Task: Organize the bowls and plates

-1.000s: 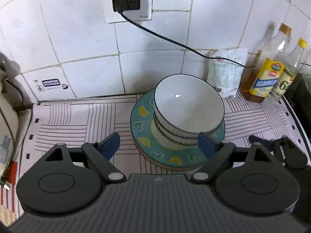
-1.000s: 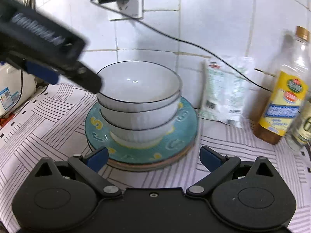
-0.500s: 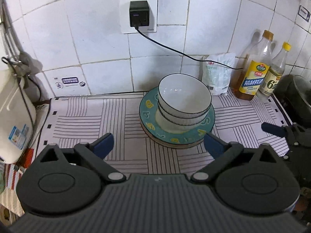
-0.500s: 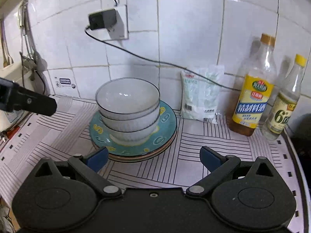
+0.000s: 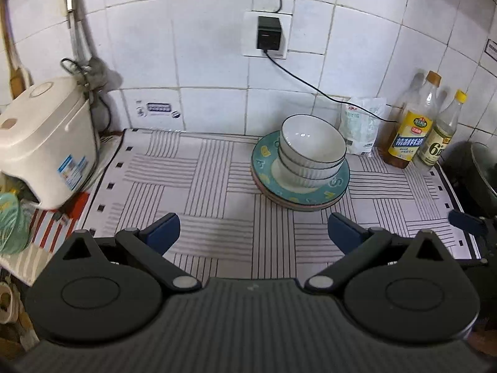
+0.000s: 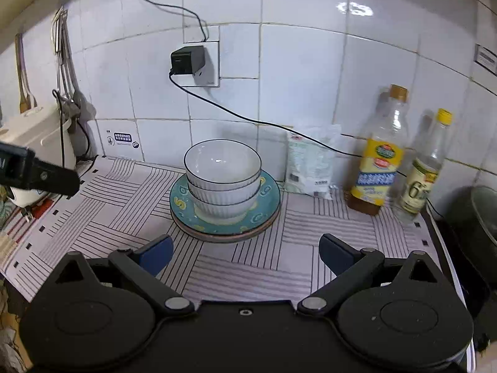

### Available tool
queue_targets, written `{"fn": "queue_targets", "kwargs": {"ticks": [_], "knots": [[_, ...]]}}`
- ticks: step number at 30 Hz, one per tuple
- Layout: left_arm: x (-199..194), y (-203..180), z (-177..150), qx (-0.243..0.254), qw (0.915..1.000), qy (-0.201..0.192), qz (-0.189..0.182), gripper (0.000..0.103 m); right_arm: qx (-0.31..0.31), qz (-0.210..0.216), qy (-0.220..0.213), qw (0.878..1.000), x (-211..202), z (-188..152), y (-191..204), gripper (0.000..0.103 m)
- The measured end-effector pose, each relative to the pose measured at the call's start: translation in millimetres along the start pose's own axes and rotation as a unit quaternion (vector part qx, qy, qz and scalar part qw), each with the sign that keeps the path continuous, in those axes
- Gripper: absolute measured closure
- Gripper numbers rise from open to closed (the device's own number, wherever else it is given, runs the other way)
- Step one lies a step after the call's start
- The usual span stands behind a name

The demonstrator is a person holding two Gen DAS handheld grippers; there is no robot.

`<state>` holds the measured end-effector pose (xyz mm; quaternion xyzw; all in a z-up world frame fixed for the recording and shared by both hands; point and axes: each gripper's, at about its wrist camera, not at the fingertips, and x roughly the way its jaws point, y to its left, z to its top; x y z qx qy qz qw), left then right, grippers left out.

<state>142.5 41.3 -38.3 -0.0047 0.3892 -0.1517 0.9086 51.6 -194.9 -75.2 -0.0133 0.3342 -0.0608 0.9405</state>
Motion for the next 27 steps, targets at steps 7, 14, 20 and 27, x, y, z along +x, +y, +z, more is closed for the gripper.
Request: {"fn": "queue_targets", "kwargs": {"ticks": [7, 14, 20, 27], "knots": [[-28, 0, -16, 0.004, 0.9998, 0.016, 0.008, 0.000, 0.011, -0.030, 0.012, 0.999, -39, 2, 5, 0.001], [-49, -8, -31, 0.019, 0.9996, 0.015, 0.017, 0.000, 0.046, -0.054, 0.037, 0.997, -65, -3, 7, 0.001], [-62, -16, -41, 0.036, 0.9987, 0.010, 0.034, 0.000, 0.061, -0.071, 0.041, 0.995, -78, -14, 11, 0.001], [-72, -20, -53, 0.051, 0.9978, 0.007, 0.042, 0.000, 0.056, -0.077, 0.052, 0.994, -92, -23, 18, 0.001]]}}
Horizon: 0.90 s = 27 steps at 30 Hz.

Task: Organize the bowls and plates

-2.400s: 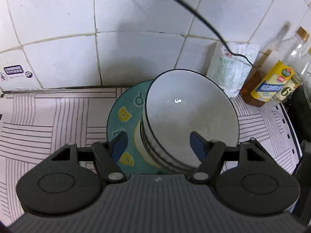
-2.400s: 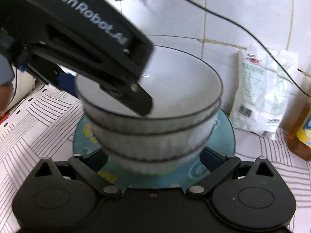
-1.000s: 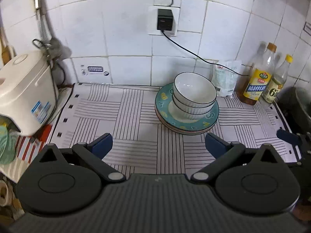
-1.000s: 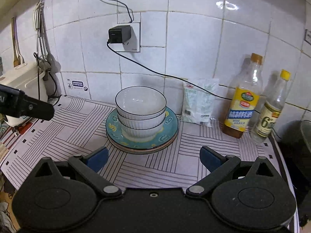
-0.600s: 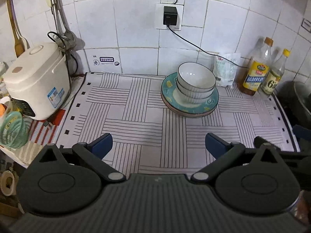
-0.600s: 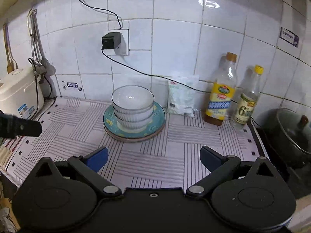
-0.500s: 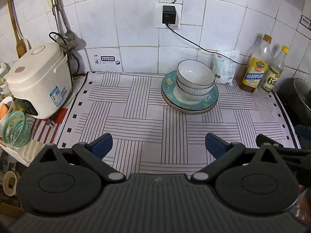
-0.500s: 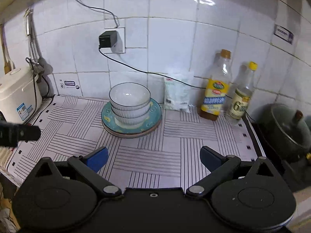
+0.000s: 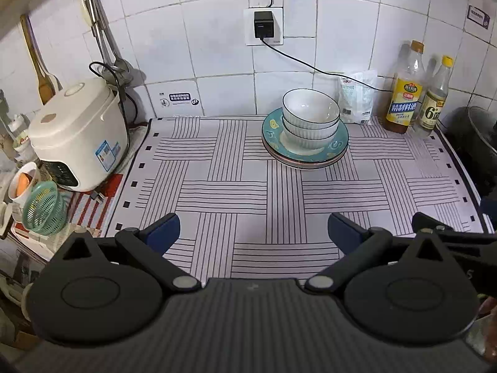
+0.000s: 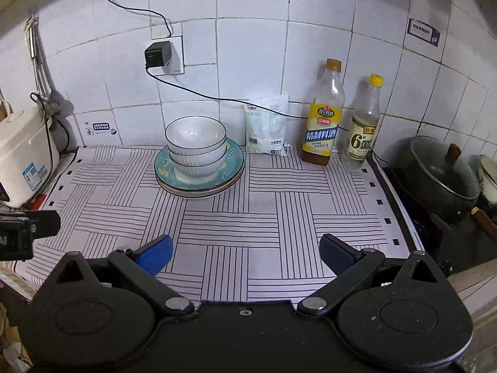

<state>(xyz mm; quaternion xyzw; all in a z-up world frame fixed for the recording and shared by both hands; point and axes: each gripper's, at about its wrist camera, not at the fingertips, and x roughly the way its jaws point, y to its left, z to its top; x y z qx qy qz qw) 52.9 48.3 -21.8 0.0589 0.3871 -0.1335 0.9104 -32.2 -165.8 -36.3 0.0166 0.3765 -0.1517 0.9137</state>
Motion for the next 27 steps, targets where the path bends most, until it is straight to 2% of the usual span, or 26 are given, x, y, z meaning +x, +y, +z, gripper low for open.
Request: {"fn": "queue_targets", "kwargs": {"ticks": [7, 15, 19, 27], "knots": [[-5, 1, -7, 0.013, 0.9998, -0.001, 0.013, 0.000, -0.009, -0.008, -0.001, 1.000, -9, -3, 2, 0.001], [-13, 8, -10, 0.009, 0.9999, -0.009, -0.009, 0.000, -0.002, -0.011, 0.013, 1.000, -9, -6, -2, 0.001], [-13, 7, -13, 0.008, 0.9999, -0.006, -0.005, 0.000, 0.006, -0.012, 0.019, 1.000, -11, -8, -3, 0.001], [-11, 6, -21, 0.005, 0.9998, -0.008, -0.016, 0.000, 0.015, -0.013, 0.003, 1.000, -19, -13, -8, 0.001]]}}
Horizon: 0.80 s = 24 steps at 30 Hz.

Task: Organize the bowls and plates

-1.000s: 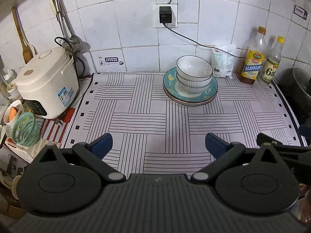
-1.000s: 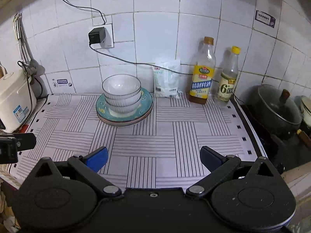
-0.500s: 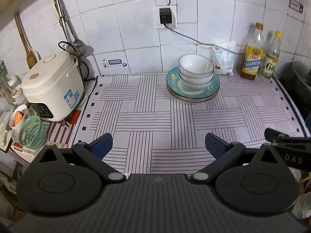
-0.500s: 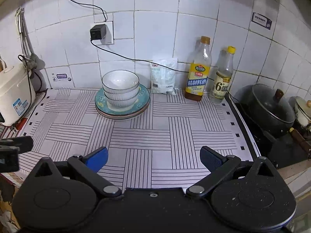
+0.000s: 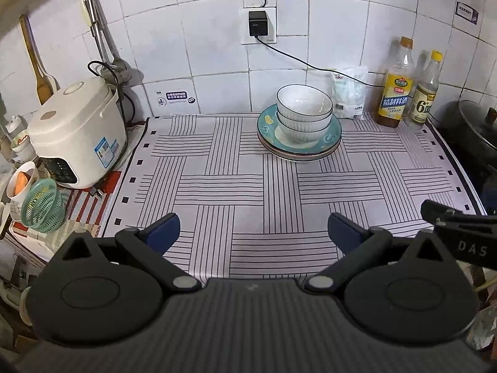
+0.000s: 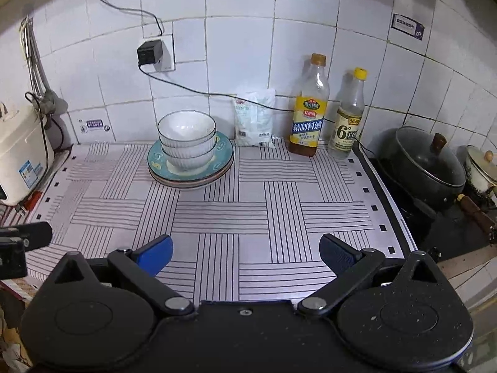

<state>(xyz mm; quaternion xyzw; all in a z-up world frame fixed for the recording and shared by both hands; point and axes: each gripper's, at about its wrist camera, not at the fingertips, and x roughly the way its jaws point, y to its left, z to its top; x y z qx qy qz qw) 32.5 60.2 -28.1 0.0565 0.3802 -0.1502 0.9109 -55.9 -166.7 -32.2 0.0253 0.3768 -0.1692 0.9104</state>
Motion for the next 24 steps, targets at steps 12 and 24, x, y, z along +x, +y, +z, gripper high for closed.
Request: {"fn": "queue_targets", "kwargs": {"ticks": [12, 24], "knots": [[-4, -5, -14, 0.004, 0.9995, -0.029, -0.008, 0.000, 0.003, -0.013, -0.028, 1.000, -4, -6, -7, 0.001], [-4, -3, -15, -0.004, 0.9992, -0.041, -0.001, 0.000, -0.004, -0.013, -0.052, 0.999, -9, -13, -7, 0.001]]}}
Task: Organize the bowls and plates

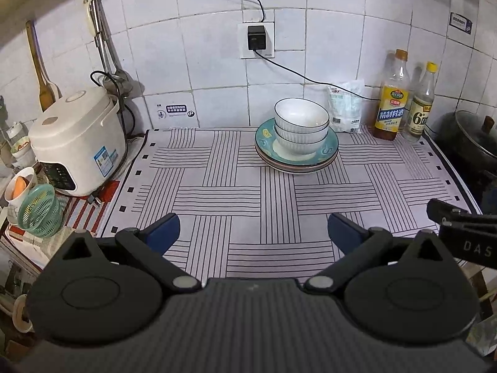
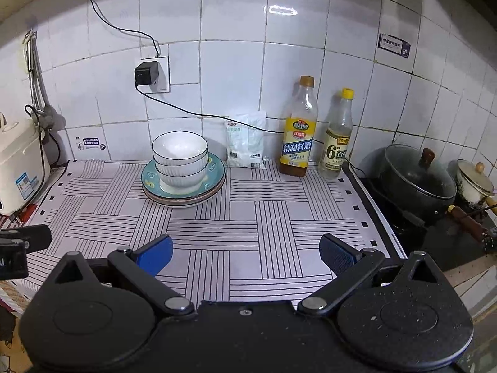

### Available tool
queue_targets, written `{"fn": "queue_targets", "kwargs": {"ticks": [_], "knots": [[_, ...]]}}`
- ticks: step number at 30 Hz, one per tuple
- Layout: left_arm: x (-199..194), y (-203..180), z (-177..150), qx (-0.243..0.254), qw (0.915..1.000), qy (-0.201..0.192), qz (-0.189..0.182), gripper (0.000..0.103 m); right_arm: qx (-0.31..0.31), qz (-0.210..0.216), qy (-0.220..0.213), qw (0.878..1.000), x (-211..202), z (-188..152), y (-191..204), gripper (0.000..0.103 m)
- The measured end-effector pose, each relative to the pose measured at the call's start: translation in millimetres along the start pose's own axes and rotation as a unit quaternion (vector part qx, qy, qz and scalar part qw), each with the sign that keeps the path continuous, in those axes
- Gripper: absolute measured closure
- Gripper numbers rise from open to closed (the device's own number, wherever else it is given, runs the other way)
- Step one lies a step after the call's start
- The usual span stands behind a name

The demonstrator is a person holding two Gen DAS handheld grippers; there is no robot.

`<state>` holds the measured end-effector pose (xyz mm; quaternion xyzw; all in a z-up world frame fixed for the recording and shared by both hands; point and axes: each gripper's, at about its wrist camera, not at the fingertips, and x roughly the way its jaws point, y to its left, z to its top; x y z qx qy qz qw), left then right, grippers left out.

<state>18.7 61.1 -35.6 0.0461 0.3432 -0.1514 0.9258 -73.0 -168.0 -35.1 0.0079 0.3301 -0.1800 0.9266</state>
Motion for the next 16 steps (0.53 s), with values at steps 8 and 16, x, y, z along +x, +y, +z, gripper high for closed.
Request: {"fn": "queue_targets", "kwargs": {"ticks": [8, 16], "knots": [[-2.2, -0.9, -1.5, -0.001, 0.9999, -0.011, 0.010, 0.000, -0.003, -0.004, 0.000, 1.000, 0.0, -1.5, 0.3, 0.001], [-3.4, -3.9, -1.1, 0.008, 0.9998, -0.008, 0.015, 0.000, -0.005, 0.002, 0.004, 1.000, -1.1, -0.3, 1.7, 0.001]]}}
